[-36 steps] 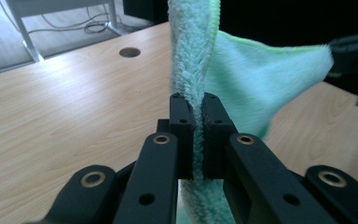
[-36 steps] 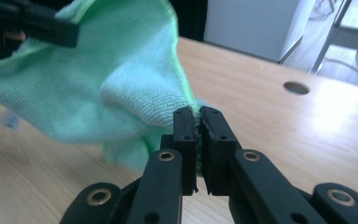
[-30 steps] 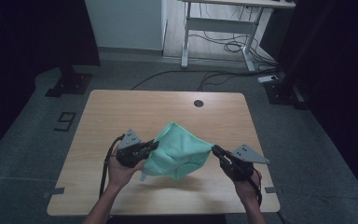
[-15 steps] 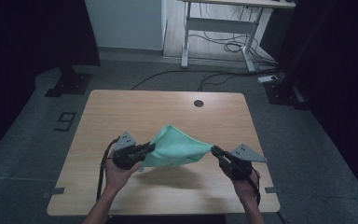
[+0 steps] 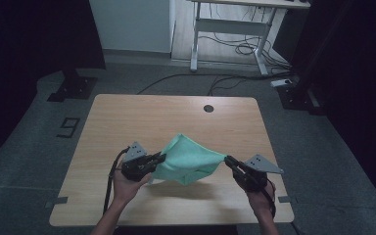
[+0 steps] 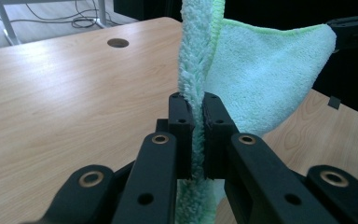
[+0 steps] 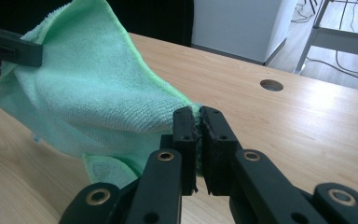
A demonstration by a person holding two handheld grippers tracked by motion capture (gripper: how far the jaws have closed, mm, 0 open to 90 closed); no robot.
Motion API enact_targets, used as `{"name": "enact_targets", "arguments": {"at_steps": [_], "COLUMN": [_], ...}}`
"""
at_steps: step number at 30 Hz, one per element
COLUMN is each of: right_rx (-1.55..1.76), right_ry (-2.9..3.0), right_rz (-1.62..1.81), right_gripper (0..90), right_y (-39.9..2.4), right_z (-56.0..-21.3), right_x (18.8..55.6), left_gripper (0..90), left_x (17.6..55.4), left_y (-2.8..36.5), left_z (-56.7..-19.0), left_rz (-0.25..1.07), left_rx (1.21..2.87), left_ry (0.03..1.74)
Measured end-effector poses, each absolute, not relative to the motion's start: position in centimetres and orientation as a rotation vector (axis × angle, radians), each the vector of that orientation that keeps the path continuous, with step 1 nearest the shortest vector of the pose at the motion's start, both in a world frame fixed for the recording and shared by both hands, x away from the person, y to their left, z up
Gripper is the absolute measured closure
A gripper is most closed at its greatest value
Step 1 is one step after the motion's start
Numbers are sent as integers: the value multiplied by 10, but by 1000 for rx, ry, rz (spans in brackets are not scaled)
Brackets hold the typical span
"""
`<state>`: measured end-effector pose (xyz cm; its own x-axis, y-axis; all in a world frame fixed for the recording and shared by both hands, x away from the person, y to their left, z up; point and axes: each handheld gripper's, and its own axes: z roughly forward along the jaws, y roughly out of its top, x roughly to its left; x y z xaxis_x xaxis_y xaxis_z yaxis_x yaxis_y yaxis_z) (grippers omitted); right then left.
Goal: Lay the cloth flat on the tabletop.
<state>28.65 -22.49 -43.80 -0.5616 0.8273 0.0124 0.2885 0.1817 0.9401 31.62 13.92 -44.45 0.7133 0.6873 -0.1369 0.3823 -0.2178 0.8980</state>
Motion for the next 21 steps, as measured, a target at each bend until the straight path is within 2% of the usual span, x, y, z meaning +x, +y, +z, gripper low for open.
{"name": "enact_targets", "arguments": {"at_steps": [7,11,13,14,18,19,20,21], "right_rx": [1037,1036,1053,1053,1114,1120,1166,1166], "right_ry": [1941,1962,1982,1982,1997,1999,1985,1985], "right_rz": [1391,1367,1336,1336,1277,1270,1235,1235], "right_gripper": [842,842,842,842,831,759,485,485], "right_y": [-228,-222,-216,-216,-207,-203,-198,-198], "right_z": [-437,-437,-438,-438,-437,-439,-444,-444], "right_x": [281,289,312,312,367,387,412,412], "left_gripper": [840,838,837,837,817,769,521,521], "left_x": [308,323,334,341,375,385,393,402], "left_y": [138,136,138,139,142,142,143,144], "left_z": [-444,-446,-449,-451,-456,-459,-462,-465], "left_rz": [357,360,346,358,393,412,417,412], "left_rx": [1830,1839,1831,1830,1819,1826,1828,1833], "left_ry": [817,846,872,887,937,967,1013,1078]}}
